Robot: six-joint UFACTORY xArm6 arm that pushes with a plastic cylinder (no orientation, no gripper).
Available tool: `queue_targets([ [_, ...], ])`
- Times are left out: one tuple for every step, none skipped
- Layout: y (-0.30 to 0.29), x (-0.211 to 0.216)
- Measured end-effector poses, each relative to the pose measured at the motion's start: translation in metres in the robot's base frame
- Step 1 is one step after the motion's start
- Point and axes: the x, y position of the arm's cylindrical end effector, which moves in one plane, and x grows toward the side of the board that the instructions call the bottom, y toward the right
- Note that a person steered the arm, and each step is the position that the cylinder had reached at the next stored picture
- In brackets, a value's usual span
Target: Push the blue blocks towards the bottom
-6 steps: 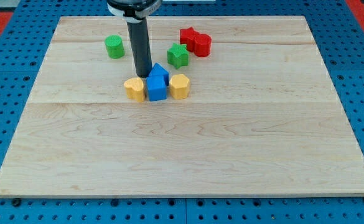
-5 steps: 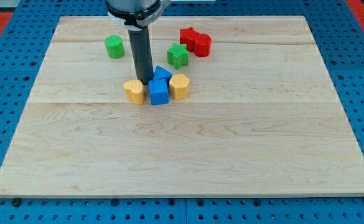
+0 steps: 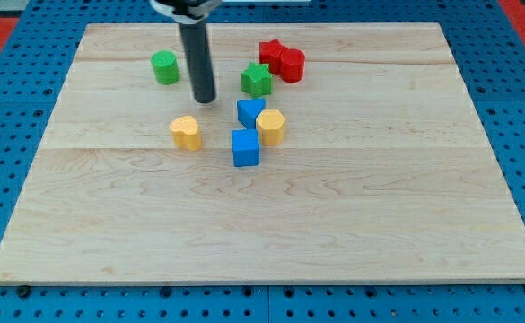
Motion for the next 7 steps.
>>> queue_targets([
  [0.054, 0.0],
  [0.047, 0.0],
  [0.033, 0.006],
  [0.074, 0.026],
  [0.072, 0.04],
  [0.052, 0.045],
  [0.055, 0.048],
])
